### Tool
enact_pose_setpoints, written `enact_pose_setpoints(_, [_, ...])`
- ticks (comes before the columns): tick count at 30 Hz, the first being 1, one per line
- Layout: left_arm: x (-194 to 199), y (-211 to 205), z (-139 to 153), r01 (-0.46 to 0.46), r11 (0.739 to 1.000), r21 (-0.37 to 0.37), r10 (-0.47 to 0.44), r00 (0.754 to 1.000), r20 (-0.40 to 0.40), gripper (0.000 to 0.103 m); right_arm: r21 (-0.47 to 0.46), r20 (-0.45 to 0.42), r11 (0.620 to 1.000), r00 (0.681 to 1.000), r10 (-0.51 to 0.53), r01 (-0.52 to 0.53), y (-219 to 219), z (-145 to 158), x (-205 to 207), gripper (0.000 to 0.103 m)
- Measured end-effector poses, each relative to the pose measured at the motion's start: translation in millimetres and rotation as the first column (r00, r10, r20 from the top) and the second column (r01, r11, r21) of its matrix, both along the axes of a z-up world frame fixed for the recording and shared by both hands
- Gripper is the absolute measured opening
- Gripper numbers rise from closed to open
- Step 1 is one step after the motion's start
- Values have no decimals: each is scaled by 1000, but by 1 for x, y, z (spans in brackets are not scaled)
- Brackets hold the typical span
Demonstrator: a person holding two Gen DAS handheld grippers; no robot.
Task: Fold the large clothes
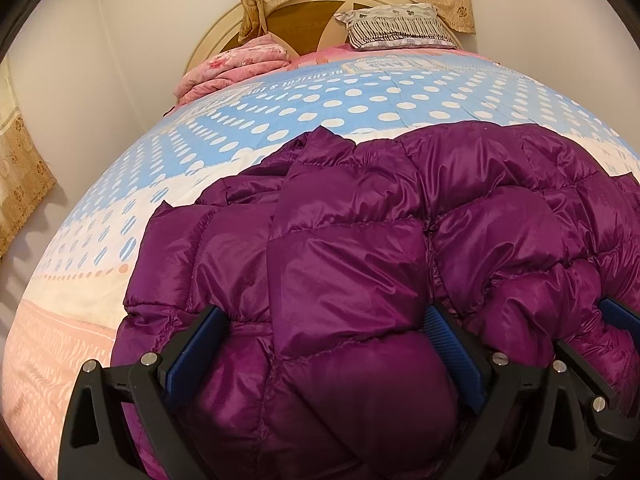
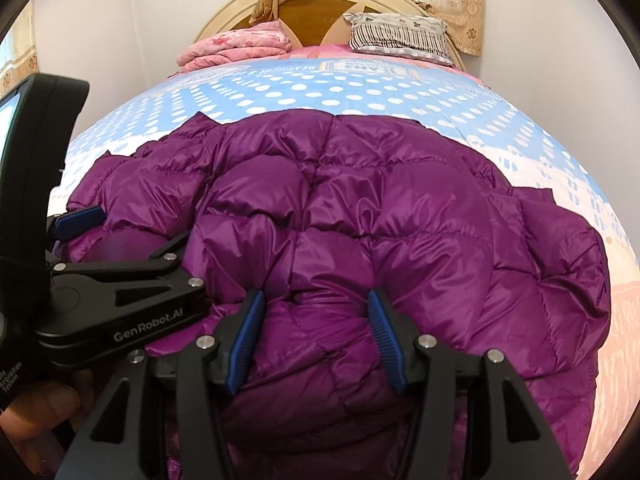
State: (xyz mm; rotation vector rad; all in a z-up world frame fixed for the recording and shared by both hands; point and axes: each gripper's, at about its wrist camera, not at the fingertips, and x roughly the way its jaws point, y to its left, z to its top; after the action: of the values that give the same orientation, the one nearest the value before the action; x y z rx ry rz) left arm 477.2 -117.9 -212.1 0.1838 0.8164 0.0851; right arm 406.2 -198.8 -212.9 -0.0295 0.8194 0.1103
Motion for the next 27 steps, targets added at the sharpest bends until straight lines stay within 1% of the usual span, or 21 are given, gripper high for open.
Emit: enact_pose_setpoints(27, [-1,0,0,2,1000,-1,-2,1000,0,101,-29,-2,1000,1000,-11,11,7,-2,1,57])
